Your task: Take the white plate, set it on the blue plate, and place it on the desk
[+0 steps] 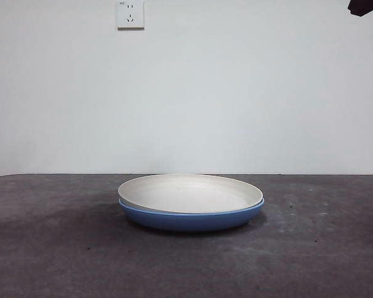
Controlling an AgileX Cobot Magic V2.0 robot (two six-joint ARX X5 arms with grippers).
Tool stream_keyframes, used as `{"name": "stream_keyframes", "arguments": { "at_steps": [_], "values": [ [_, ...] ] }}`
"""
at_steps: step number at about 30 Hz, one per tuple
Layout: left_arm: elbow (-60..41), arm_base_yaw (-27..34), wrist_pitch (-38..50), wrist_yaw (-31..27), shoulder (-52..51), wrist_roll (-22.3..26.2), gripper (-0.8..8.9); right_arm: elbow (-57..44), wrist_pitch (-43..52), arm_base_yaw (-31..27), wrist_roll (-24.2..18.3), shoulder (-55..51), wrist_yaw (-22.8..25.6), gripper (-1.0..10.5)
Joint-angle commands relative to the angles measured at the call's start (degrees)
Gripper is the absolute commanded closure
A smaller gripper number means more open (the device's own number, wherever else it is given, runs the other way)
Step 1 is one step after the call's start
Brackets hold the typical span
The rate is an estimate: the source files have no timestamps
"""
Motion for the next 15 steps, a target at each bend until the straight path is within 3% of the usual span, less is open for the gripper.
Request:
{"name": "stream_keyframes", "arguments": {
  "at_steps": [1,4,6,8,15],
  "values": [
    [0.7,-0.3,0.6,0.1,0.3,0.3,7.98,1.1,0.5,0.4,-0.7,0.5,-0.1,9.3],
    [0.7,-0.2,0.3,0.2,-0.5,0.5,7.98,1.1,0.5,0.4,-0.7,0.5,-0.1,9.3],
    [0.7,0.3,1.4,-0.5,-2.1,5.0,7.98,1.1,0.5,0.4,-0.7,0.5,-0.1,9.3],
    [0.6,2.0,5.5,-2.4,-4.5,6.3,7.98,1.1,0.5,0.4,-0.7,0.5,-0.1,9.3],
    [-7.4,14.5,33.3,-6.4,-18.6,6.3,7.98,1.1,0.6,0.4,-0.7,0.5,-0.1,9.3]
  ]
}}
